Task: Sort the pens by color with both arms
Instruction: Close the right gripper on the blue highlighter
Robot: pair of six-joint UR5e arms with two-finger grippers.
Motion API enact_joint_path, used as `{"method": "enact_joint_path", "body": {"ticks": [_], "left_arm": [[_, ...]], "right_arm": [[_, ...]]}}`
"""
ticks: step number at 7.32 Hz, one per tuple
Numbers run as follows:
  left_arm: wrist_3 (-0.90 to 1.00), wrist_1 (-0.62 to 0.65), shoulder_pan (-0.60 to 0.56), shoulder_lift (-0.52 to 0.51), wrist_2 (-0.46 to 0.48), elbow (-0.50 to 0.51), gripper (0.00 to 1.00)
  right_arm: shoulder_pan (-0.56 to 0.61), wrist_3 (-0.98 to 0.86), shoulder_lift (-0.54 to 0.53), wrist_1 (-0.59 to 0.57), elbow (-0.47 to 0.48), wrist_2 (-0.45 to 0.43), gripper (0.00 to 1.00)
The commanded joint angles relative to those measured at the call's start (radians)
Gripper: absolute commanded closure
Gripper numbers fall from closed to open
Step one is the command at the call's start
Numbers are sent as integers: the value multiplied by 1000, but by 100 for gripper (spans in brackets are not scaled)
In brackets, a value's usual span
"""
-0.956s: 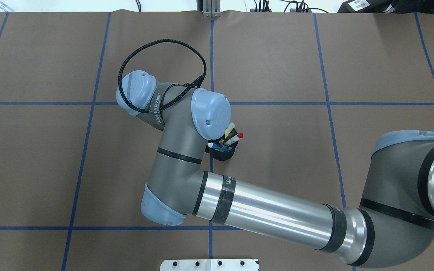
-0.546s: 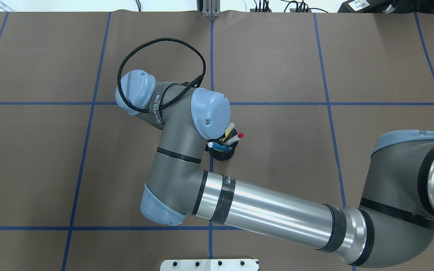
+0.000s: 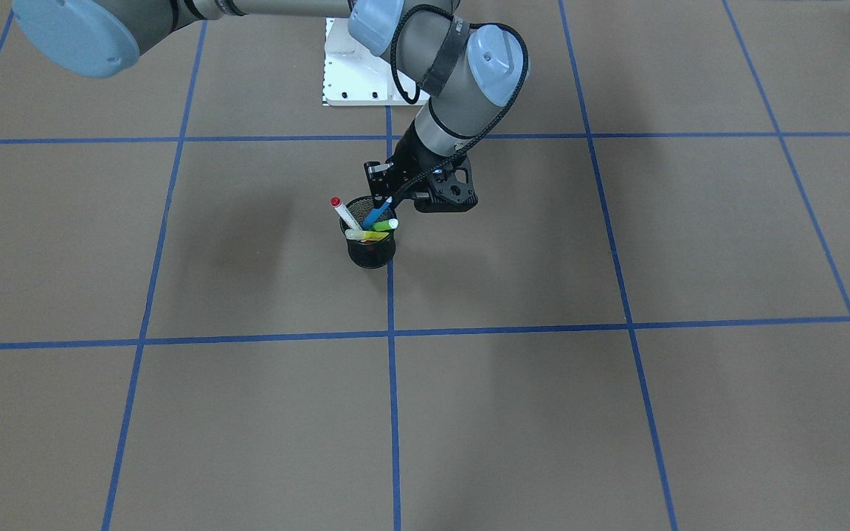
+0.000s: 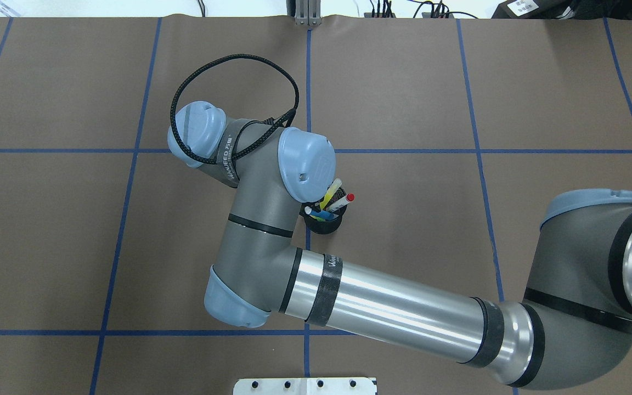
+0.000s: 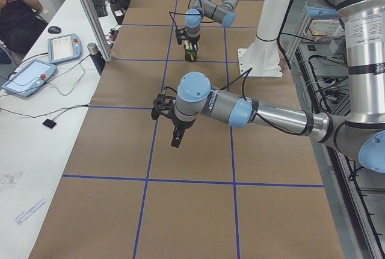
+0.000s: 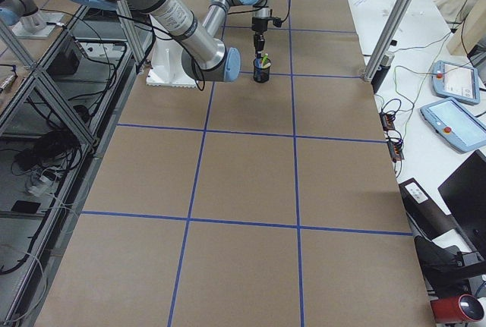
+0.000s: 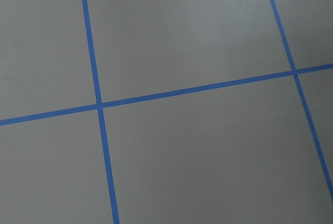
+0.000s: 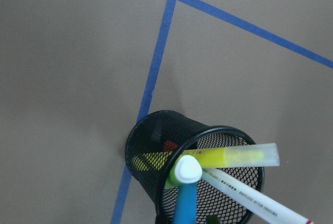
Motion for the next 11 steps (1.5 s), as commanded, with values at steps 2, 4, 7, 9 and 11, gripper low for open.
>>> {"method": "enact_joint_path", "body": {"ticks": [2,4,7,9,11], "left_arm": [[0,0,0,0,0,1,0],[0,0,0,0,0,1,0],[0,0,0,0,0,1,0],[0,0,0,0,0,1,0],[0,0,0,0,0,1,0]], "right_arm": [[-1,-3,-1,1,-2,1,75],[-1,-3,-1,1,-2,3,82],[4,-9,-1,-2,1,4,89],[14,-9,5,-16,39,16,89],[33,-9,13,-87,126,35,89]]}}
